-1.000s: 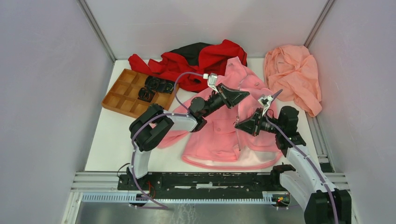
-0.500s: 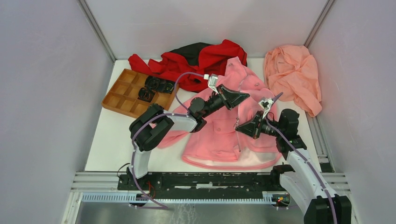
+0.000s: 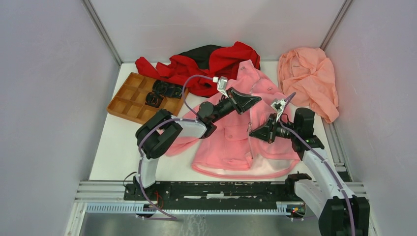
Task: Zip up the jacket
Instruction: Adjust the zipper on the jacket.
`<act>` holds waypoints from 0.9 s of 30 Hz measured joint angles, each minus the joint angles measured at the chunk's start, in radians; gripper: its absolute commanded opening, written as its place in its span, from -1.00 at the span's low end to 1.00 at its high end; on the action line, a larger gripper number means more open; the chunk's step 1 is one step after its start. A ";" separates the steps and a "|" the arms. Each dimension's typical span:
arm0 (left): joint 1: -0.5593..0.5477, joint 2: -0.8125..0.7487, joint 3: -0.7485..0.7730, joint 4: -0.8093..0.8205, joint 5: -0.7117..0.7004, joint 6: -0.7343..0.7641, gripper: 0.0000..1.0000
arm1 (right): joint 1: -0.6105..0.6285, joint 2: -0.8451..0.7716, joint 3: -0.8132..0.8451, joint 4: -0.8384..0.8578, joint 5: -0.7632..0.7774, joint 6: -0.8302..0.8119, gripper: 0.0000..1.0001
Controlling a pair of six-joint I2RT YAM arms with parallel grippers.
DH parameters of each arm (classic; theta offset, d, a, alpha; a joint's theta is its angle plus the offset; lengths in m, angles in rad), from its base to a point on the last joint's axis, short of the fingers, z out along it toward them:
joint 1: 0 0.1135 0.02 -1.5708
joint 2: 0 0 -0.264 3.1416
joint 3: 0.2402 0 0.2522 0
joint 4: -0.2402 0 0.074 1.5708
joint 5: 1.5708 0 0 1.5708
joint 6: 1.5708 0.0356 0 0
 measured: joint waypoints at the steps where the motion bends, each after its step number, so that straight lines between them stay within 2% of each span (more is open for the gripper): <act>1: 0.004 0.000 0.000 0.005 0.001 0.000 -0.96 | -0.001 0.001 0.015 -0.024 -0.003 -0.032 -0.93; 6: 0.011 -0.003 0.000 0.021 0.005 0.000 -0.95 | -0.002 -0.011 0.019 0.010 -0.025 -0.084 -0.84; 16: -0.019 -0.093 0.000 0.014 0.005 0.032 -0.96 | 0.002 0.025 -0.054 0.301 -0.082 0.066 -0.78; 18: -0.031 -0.109 0.002 0.002 0.007 0.058 -0.95 | 0.004 0.025 -0.055 0.363 -0.092 0.108 -0.67; 23: -0.045 -0.124 0.004 -0.013 0.026 0.095 -0.96 | 0.006 -0.001 -0.048 0.406 -0.101 0.116 -0.19; 27: -0.046 -0.126 0.004 -0.029 0.031 0.109 -0.96 | 0.006 -0.026 0.011 0.290 -0.098 -0.019 -0.08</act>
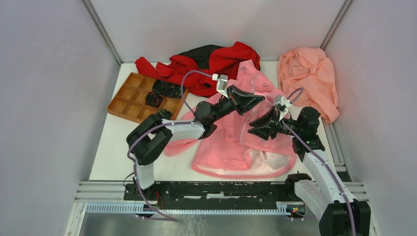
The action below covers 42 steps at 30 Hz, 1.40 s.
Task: Zip up the jacket
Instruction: Adjust the zipper on the jacket.
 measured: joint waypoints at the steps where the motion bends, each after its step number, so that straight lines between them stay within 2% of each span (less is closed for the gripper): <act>1: 0.000 0.000 0.000 -0.002 0.000 0.000 -0.95 | 0.000 -0.004 0.008 -0.013 0.001 -0.019 -0.06; 10: -0.007 -0.032 0.000 -0.029 0.000 0.006 -0.96 | 0.000 -0.022 -0.002 -0.027 0.024 -0.143 0.47; 15: -0.027 -0.066 0.000 -0.049 -0.003 0.022 -0.95 | 0.006 -0.051 -0.059 0.132 0.027 -0.142 0.64; 21: -0.050 -0.070 0.011 -0.058 -0.013 0.031 -0.96 | 0.022 -0.063 -0.091 0.349 0.042 -0.080 0.56; 27: -0.053 -0.071 0.019 -0.061 -0.026 0.032 -0.95 | 0.035 -0.032 -0.091 0.491 0.062 0.022 0.20; 32: -0.057 -0.080 0.027 -0.068 -0.027 0.033 -0.96 | 0.056 -0.022 -0.091 0.562 0.085 0.107 0.10; 42: -0.064 -0.117 0.032 -0.098 -0.027 0.059 -0.95 | 0.083 -0.015 -0.097 0.631 0.112 0.194 -0.25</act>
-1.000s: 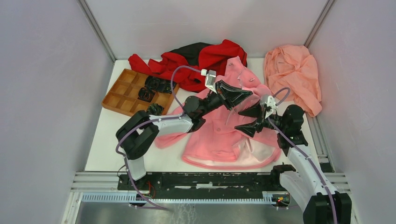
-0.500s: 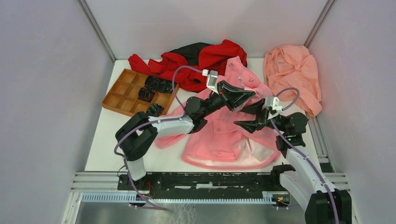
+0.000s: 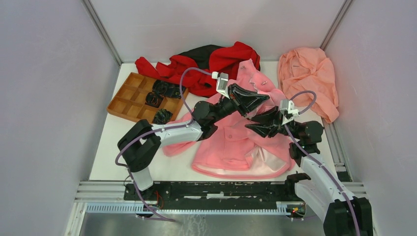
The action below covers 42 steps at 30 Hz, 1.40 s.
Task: Zip up the jacket
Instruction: Adjust the zipper on the jacket.
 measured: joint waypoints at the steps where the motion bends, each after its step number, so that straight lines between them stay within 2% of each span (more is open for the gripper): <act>1: 0.000 -0.001 0.000 -0.002 0.000 0.000 -0.95 | 0.002 0.001 0.000 0.002 0.000 0.004 -0.31; 11: 0.000 -0.002 0.008 -0.024 0.001 0.006 -0.96 | 0.014 0.004 0.000 0.005 0.000 0.033 -1.00; 18: 0.005 -0.002 0.016 -0.037 0.037 0.018 -0.96 | 0.015 0.003 0.000 0.001 -0.007 0.096 -1.00; 25: 0.040 0.002 0.031 -0.034 0.113 0.023 -0.95 | 0.036 0.001 -0.011 0.132 0.003 0.402 -1.00; 30: 0.045 0.033 0.034 -0.015 0.135 0.056 -0.96 | 0.084 -0.001 -0.011 0.151 0.023 0.518 -1.00; 33: 0.045 0.060 0.035 -0.009 0.136 0.077 -0.96 | 0.112 -0.008 -0.005 0.042 0.029 0.484 -1.00; 37: 0.049 0.098 0.047 -0.016 0.126 0.101 -0.96 | 0.136 -0.007 0.011 -0.218 0.045 0.330 -1.00; 42: 0.066 0.115 0.066 -0.029 0.126 0.113 -0.96 | 0.138 -0.007 -0.006 -0.330 0.077 0.259 -1.00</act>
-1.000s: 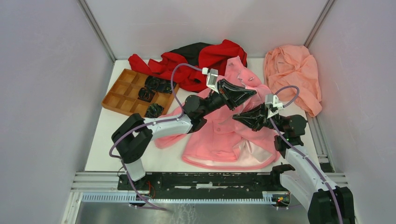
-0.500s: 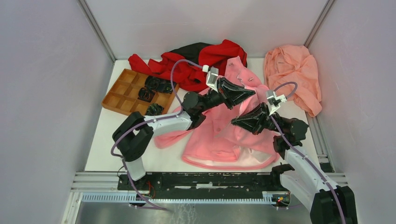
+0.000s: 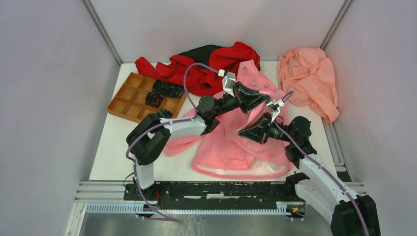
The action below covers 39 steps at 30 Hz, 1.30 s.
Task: Zip up the jacket
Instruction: Adjust the zipper on the jacket.
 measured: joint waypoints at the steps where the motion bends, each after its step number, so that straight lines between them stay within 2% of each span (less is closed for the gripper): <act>1: 0.000 0.000 0.003 -0.001 0.005 0.000 -0.96 | 0.000 0.000 -0.002 -0.018 0.012 -0.011 -1.00; 10: 0.007 0.018 0.019 -0.009 0.024 0.000 -0.96 | 0.001 -0.021 0.003 -0.157 0.082 -0.169 -1.00; 16: 0.015 0.022 0.019 0.019 0.012 -0.001 -0.96 | 0.003 -0.002 0.051 -0.120 0.028 -0.125 -1.00; 22: 0.016 0.023 0.017 0.055 -0.018 -0.001 -0.95 | 0.021 0.036 0.218 -0.317 0.011 -0.289 -1.00; 29: 0.011 0.064 0.016 0.091 -0.008 -0.002 -0.96 | 0.043 0.044 0.087 -0.177 0.004 -0.132 -1.00; 35: 0.005 0.090 0.016 0.090 0.020 -0.002 -0.96 | 0.103 0.045 0.098 -0.245 0.091 -0.209 -1.00; 39: 0.005 0.097 0.016 0.090 0.025 -0.002 -0.96 | 0.108 0.045 0.078 -0.195 0.096 -0.165 -1.00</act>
